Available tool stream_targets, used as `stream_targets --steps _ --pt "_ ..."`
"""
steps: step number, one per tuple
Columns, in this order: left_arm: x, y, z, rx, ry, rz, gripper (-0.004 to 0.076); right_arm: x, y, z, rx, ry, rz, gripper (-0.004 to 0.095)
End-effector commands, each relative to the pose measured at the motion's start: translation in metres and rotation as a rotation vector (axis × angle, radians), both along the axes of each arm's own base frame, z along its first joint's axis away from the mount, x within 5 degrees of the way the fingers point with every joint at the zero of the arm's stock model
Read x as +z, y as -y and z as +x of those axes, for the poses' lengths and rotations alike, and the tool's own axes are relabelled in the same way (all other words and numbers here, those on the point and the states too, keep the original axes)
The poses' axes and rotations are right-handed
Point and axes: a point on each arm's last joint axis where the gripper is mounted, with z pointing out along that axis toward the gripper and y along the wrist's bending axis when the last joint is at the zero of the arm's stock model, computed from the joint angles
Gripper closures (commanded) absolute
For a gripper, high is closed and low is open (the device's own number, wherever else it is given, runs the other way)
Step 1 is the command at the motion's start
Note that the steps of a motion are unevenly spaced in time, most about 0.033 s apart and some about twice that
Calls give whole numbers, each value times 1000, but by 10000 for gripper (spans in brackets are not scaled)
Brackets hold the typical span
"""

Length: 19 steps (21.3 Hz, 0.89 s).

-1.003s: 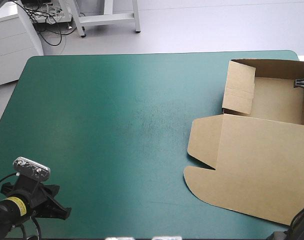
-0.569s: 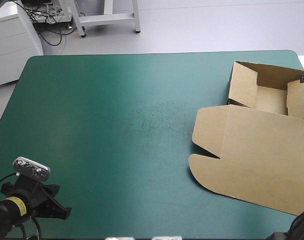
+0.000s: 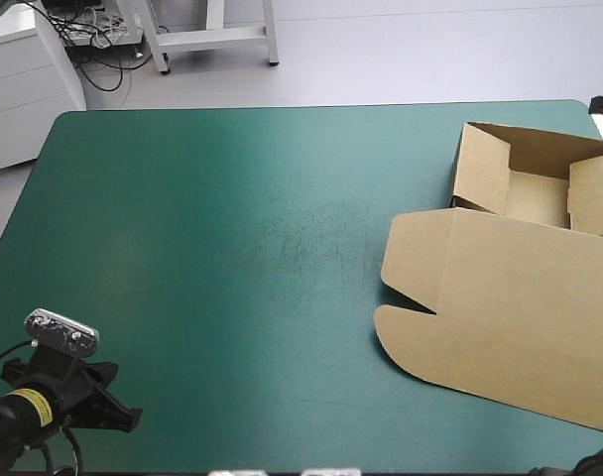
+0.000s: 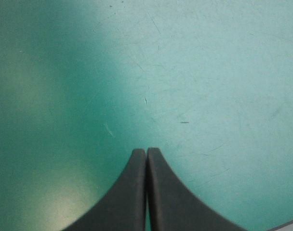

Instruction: Fold the box

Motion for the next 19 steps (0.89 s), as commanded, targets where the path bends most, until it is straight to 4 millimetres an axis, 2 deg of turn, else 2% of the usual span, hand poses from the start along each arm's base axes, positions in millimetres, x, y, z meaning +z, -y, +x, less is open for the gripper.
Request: stream_targets --steps 1,3,7,8,9,11,13,14,19 --pt "10 2 4 -5 64 -33 756 39 -34 -29 84 121 -22 926" --pt "10 3 3 -8 59 -41 756 38 -57 -40 151 110 -27 926" --pt "10 3 4 0 58 -50 756 4 -97 -64 328 8 -44 925" --pt "11 3 5 -5 77 -47 756 -10 -108 -74 357 -5 -37 925" --pt "12 3 5 -6 85 -49 756 -16 -112 -79 366 -7 -34 926" --pt "14 5 7 -12 123 -68 756 -44 -121 -106 393 -35 -33 926" --pt "15 5 8 -14 132 -73 756 -63 -127 -131 432 -40 -41 926" --pt "15 5 8 -15 133 -72 756 -71 -129 -138 438 -45 -36 926" --pt "16 6 9 -42 155 -56 756 -97 -135 -181 442 8 -4 926"
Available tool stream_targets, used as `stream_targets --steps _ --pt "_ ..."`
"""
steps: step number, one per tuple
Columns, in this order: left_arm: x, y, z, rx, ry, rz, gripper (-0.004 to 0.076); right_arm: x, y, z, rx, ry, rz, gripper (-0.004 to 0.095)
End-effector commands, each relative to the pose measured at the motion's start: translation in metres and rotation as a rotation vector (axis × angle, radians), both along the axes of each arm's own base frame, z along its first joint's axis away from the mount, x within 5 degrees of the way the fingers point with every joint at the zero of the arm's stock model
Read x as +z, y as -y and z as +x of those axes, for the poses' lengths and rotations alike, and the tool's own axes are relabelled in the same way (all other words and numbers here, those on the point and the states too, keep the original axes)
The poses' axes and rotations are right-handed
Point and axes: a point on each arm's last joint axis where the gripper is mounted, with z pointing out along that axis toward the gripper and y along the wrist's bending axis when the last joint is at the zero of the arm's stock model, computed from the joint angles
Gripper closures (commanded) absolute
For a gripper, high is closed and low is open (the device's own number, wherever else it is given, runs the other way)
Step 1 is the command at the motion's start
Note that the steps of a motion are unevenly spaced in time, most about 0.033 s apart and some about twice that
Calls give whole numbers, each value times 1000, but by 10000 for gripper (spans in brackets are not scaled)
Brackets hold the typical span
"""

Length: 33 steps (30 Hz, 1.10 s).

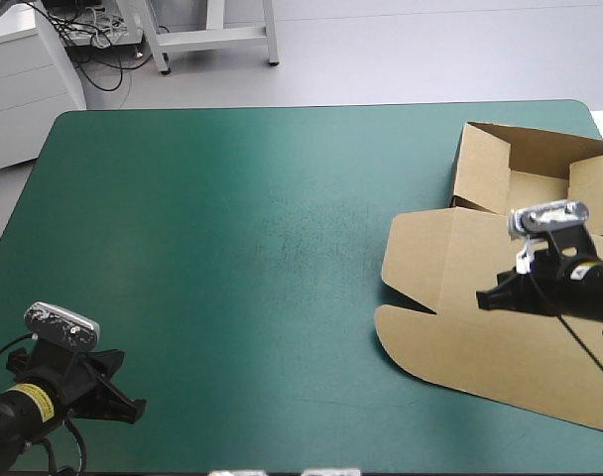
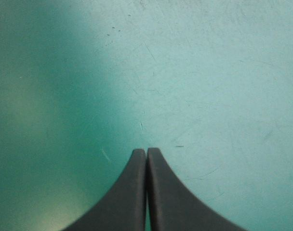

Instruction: Fold the box

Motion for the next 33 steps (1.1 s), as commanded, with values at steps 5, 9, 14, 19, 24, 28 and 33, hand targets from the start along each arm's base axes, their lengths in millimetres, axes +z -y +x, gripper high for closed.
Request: stream_targets --steps 5,9,14,19,24,28,33 --pt "12 3 5 -27 98 -24 756 -23 -7 -54 30 145 16 926" --pt "8 2 4 -62 106 13 756 -41 -9 -77 31 154 19 926" --pt "-16 0 -2 -68 67 24 756 -63 -11 -104 32 193 19 926" --pt "-32 -4 -9 -71 61 17 756 -76 -13 -125 31 266 13 926" --pt "-47 -6 -12 -68 21 37 756 -73 -14 -136 29 336 10 926" --pt "-57 -7 -14 -65 -34 62 756 -74 -14 -139 30 324 16 926" --pt "-57 -7 -14 -65 -34 62 756 -74 -14 -139 31 325 15 926"
